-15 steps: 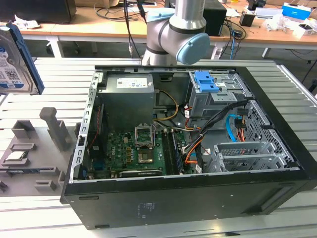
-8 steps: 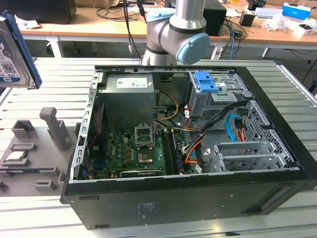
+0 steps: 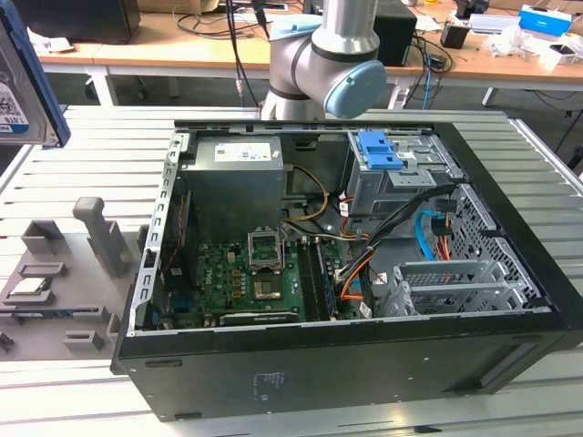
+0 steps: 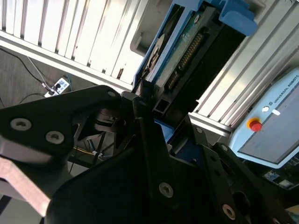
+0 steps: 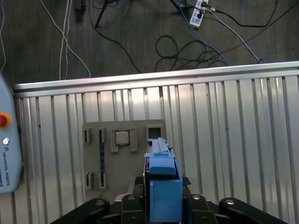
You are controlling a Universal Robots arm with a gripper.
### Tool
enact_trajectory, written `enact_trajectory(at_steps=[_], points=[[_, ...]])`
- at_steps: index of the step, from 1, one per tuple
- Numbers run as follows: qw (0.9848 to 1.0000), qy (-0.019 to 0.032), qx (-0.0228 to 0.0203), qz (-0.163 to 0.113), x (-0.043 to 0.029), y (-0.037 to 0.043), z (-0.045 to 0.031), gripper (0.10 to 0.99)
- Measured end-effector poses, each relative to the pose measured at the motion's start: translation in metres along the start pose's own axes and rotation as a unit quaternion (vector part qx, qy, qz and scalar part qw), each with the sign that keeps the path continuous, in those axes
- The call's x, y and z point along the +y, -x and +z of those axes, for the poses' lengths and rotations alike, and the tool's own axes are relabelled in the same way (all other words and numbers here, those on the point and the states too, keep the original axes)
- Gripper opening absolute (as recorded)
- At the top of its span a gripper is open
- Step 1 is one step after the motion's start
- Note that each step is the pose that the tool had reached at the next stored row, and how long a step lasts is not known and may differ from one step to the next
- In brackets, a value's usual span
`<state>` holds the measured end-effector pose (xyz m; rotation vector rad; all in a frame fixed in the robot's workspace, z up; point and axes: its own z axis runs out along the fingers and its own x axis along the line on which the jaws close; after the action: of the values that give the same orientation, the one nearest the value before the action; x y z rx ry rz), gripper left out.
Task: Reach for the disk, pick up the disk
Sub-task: 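Pick up the disk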
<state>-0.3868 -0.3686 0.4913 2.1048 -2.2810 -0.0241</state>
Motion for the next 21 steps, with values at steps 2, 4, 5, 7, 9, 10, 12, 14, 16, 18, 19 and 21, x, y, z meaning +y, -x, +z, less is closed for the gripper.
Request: enact_trajectory(at_steps=[2,4,5,7,9,10,12,14,16,18,19,21], points=[[1.0,0.0,0.0,0.0,0.0001,-0.0001,-0.0059,0.365],[1.0,0.0,0.0,0.0,0.0002,-0.0001,-0.0092,0.365],[1.0,0.0001,0.0,0.0,0.0002,-0.0001,-0.0103,0.365],[1.0,0.0,0.0,0.0,0.0003,-0.0002,-0.0125,0.365],[1.0,0.0,0.0,0.0,0.0003,-0.0002,-0.0125,0.365],[1.0,0.0,0.0,0.0,0.0003,-0.0002,-0.0125,0.365],[1.0,0.0,0.0,0.0,0.0003,-0.0002,-0.0126,0.365],[1.0,0.0,0.0,0.0,0.0004,-0.0002,-0.0126,0.365],[1.0,0.0,0.0,0.0,-0.0012,-0.0002,-0.0127,0.365],[1.0,0.0,0.0,0.0,-0.0048,0.0002,-0.0128,0.365],[1.0,0.0,0.0,0.0,-0.0062,0.0003,-0.0128,0.365],[1.0,0.0,0.0,0.0,-0.0119,0.0008,-0.0131,0.365]])
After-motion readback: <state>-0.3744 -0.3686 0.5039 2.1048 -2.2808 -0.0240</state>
